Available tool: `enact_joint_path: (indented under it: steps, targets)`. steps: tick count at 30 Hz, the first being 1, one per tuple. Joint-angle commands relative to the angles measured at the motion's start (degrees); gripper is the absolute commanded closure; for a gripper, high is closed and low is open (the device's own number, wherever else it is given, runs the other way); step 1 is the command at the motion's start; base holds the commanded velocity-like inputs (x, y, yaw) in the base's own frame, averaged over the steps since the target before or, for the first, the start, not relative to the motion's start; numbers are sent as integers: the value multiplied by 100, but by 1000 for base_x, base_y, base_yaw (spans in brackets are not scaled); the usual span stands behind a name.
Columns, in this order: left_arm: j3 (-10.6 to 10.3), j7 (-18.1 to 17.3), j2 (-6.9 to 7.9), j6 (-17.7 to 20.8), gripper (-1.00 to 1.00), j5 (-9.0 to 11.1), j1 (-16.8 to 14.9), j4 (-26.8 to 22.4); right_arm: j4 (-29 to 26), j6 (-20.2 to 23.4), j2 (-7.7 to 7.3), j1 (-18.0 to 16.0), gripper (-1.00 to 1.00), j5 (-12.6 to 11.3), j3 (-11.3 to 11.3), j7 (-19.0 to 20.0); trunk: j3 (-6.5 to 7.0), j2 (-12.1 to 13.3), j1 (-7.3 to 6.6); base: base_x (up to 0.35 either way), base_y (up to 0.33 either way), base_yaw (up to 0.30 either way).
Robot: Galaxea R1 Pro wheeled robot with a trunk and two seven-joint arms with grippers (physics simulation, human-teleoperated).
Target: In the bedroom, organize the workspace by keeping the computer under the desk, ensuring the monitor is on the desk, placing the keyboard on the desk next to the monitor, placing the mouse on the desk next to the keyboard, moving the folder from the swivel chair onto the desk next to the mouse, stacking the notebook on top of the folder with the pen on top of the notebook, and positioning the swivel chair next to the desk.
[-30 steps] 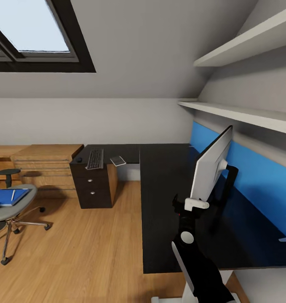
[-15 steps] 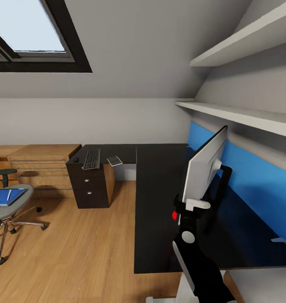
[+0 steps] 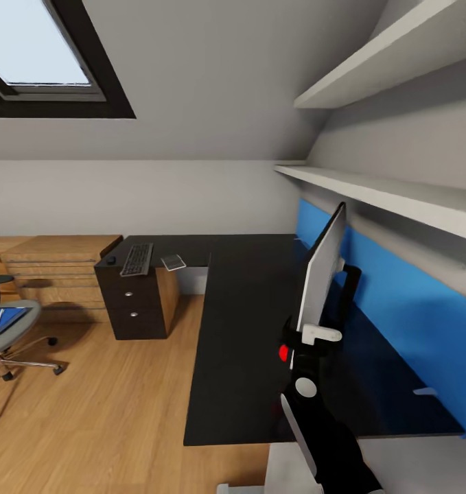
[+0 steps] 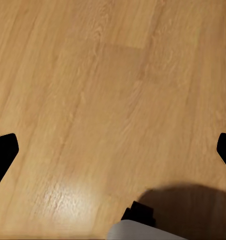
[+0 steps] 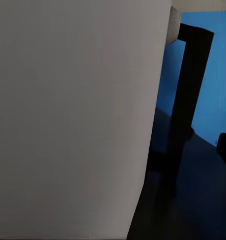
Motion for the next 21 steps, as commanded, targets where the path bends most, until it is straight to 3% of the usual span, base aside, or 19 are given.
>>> enact_joint_path:
  steps: [1, 21]
  targets:
    - [-50, 29, 1, -22, -100, 49, -2, 2, 5, 24, -2, -3, -100, 28, 3, -35, -6, -3, 0, 0, -315, 0]
    - [-50, 28, 1, -28, -100, 49, -4, 2, 7, 24, -2, -5, -100, 28, 3, -35, -6, -3, 0, 0, -317, 0]
